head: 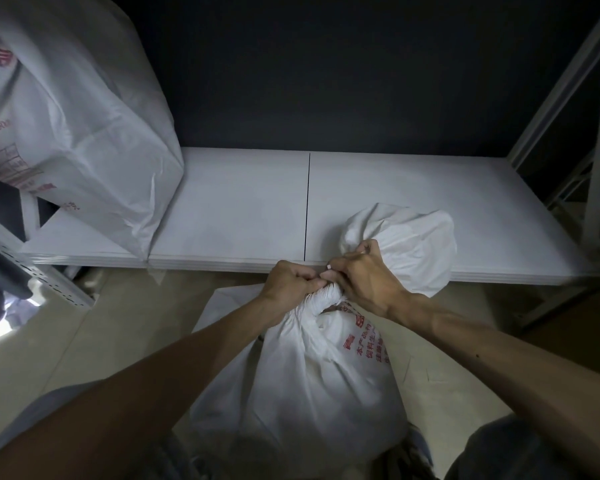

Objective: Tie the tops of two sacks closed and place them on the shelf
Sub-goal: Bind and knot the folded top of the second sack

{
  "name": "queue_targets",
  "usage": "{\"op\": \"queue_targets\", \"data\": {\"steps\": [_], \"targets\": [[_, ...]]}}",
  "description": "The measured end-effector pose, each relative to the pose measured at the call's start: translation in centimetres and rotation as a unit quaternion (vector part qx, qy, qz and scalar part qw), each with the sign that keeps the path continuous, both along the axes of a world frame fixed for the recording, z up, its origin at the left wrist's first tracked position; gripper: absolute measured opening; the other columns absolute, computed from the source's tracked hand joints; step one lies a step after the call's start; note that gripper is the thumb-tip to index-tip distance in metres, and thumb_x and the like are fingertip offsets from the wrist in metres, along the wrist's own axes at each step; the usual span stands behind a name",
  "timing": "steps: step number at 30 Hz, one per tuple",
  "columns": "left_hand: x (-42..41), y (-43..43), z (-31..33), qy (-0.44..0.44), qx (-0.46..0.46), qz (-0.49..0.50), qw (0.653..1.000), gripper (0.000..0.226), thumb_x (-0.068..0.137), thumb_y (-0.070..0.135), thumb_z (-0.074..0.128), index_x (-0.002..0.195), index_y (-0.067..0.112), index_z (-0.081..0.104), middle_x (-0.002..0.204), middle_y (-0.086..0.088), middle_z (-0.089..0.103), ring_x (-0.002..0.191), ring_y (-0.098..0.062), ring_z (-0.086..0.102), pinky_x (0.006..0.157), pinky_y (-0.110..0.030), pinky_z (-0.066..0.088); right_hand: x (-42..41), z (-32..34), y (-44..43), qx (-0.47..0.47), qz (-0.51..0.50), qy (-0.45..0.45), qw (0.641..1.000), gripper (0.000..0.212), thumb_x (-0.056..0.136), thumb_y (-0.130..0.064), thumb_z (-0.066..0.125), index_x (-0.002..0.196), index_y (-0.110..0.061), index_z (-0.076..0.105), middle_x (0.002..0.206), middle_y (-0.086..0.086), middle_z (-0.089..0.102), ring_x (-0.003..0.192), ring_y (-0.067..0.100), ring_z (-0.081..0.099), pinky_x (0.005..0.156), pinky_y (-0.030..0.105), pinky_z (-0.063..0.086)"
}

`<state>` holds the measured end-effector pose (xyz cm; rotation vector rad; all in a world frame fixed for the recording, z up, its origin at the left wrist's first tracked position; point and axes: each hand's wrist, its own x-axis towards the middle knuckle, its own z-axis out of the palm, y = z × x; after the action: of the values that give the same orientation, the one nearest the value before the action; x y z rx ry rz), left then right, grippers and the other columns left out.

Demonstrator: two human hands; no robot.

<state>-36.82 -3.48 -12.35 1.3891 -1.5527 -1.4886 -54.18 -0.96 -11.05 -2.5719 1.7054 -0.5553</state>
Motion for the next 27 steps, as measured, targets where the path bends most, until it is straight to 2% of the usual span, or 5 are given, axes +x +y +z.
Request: {"op": "queue_targets", "data": {"steps": [4,7,14,20,27], "targets": [[-0.2,0.6,-0.2,-0.005,-0.051,0.000,0.999,0.027,0.084,0.003,0.073,0.070,0.025,0.076,0.086,-0.012,0.075,0.083,-0.016,0.068,0.092,-0.043,0.054,-0.1,-0.2,0.0,-0.003,-0.027,-0.035,0.999,0.037,0.099,-0.044,0.045,0.077,-0.022,0.065,0.063,-0.006,0.064,0.067,0.015,0.050,0.088,0.026,0.020],[-0.3,0.9,-0.2,-0.055,-0.109,0.002,0.993,0.008,0.087,0.006,0.069,0.081,0.005,0.074,0.090,-0.016,0.075,0.087,-0.025,0.072,0.087,-0.045,0.055,0.3,0.1,0.2,0.011,-0.047,-0.086,0.995,0.033,0.095,-0.041,0.056,0.073,-0.018,0.065,0.063,-0.004,0.066,0.068,0.015,0.049,0.087,0.024,0.021],[-0.8,1.9,1.3,-0.122,-0.252,0.062,0.958,0.013,0.089,-0.001,0.059,0.083,0.002,0.070,0.073,-0.009,0.070,0.070,-0.023,0.062,0.064,-0.030,0.045,1.5,1.3,1.0,-0.028,-0.087,-0.194,0.977,0.022,0.092,-0.037,0.062,0.076,-0.029,0.074,0.069,-0.009,0.069,0.077,0.013,0.053,0.082,0.027,0.019],[-0.8,1.2,2.6,-0.102,-0.298,0.088,0.945,0.012,0.089,-0.002,0.058,0.080,-0.001,0.065,0.065,0.003,0.059,0.058,-0.009,0.051,0.055,-0.008,0.035,1.6,2.2,1.0,-0.028,-0.072,-0.227,0.971,0.021,0.092,-0.031,0.063,0.078,-0.019,0.074,0.085,-0.012,0.068,0.096,0.009,0.055,0.085,0.026,0.019],[-0.5,1.3,1.6,-0.121,-0.344,0.051,0.930,0.013,0.091,-0.003,0.058,0.079,0.000,0.060,0.068,0.002,0.054,0.063,-0.017,0.048,0.055,-0.013,0.033,1.8,2.1,1.0,0.027,-0.069,-0.313,0.947,0.011,0.085,-0.026,0.070,0.079,-0.022,0.078,0.077,-0.013,0.068,0.090,0.011,0.056,0.089,0.055,0.040]]}}
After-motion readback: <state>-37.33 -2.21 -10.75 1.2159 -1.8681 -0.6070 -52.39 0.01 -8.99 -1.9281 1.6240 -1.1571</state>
